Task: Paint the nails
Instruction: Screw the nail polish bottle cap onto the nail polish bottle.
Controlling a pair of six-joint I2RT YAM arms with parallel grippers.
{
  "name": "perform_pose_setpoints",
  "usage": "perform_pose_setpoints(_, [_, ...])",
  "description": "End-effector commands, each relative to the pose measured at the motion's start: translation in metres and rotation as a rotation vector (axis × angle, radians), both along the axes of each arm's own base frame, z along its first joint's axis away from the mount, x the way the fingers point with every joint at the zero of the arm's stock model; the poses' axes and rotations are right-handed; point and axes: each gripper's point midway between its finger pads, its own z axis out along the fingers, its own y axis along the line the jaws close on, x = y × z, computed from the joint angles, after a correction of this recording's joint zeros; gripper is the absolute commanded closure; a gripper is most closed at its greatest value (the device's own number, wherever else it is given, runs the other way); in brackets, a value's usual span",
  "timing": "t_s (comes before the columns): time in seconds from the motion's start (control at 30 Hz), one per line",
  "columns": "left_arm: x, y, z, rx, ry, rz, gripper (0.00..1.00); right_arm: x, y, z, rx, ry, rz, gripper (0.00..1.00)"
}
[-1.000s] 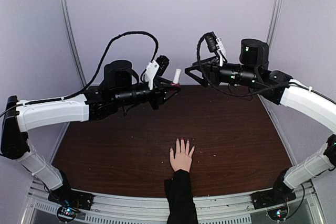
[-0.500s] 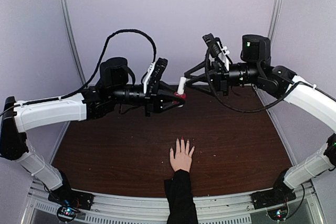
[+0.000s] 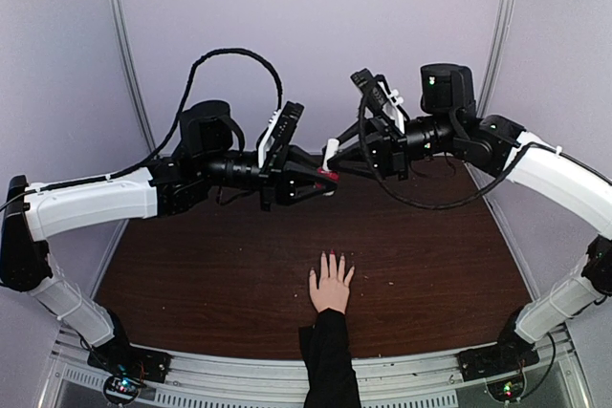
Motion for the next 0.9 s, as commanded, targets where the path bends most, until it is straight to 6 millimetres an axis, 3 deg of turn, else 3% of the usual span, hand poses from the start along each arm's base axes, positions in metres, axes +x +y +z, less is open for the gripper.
perform_pose_setpoints(0.0, [-0.001, 0.001, 0.023, -0.067, -0.045, -0.021, 1.0, -0.008, 0.001, 0.012, 0.02, -0.023, 0.035, 0.69])
perform_pose_setpoints(0.13, [-0.001, 0.001, 0.023, -0.07, -0.047, -0.019, 1.0, -0.007, 0.001, 0.011, 0.015, -0.02, 0.033, 0.79])
perform_pose_setpoints(0.23, [0.001, 0.001, 0.022, -0.068, -0.046, -0.006, 1.0, -0.006, 0.001, 0.011, 0.014, -0.021, 0.027, 0.93])
perform_pose_setpoints(0.33, [0.002, 0.001, 0.022, -0.068, -0.049, 0.003, 1.0, -0.005, 0.001, 0.011, 0.013, -0.022, 0.022, 0.98])
perform_pose_setpoints(0.5, [0.01, 0.003, 0.022, -0.07, -0.052, 0.066, 1.0, -0.001, 0.001, 0.011, 0.008, -0.03, -0.009, 1.0])
perform_pose_setpoints(0.87, [0.055, 0.014, 0.021, -0.04, -0.068, 0.367, 1.0, 0.025, 0.002, 0.005, -0.017, -0.025, -0.172, 1.0])
